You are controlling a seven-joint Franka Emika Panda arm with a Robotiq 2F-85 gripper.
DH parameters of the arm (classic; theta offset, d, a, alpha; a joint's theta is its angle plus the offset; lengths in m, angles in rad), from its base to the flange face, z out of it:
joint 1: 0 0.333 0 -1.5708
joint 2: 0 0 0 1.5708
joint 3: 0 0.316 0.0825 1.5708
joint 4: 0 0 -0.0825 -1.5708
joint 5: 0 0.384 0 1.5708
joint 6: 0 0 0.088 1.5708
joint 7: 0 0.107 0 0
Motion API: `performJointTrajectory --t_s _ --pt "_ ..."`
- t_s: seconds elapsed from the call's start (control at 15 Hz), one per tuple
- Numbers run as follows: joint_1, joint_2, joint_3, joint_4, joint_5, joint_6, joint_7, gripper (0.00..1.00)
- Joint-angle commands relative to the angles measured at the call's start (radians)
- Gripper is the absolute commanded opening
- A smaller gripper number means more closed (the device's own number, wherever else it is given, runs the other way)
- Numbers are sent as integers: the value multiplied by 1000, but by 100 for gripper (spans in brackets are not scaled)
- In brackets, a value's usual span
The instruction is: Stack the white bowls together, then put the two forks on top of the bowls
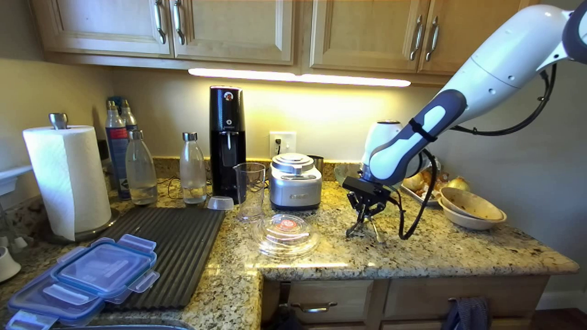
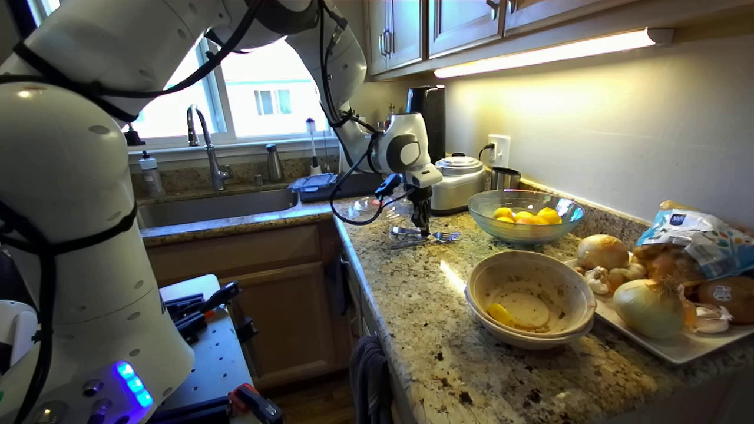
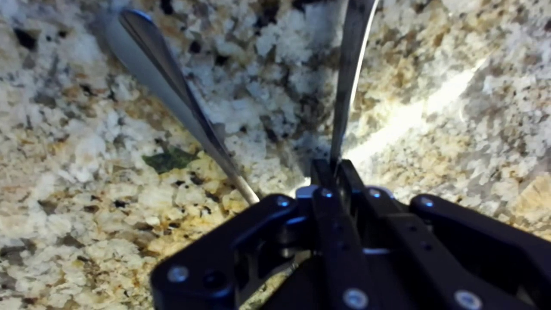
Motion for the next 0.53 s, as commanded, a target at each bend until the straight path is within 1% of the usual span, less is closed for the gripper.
performJointTrajectory --t_s 0.0,0.07,0.27,0.33,0.4,0.47 --pt "1 -87 -4 -84 -5 40 -41 7" --pt "9 -100 -12 -90 -12 44 -42 6" --pt "13 -132 -15 -102 -18 47 -57 8" --pt "-8 -138 17 -99 1 27 -87 7" --pt "-25 -141 48 -94 16 3 -119 11" --pt "-30 -141 69 -92 28 -17 -142 34"
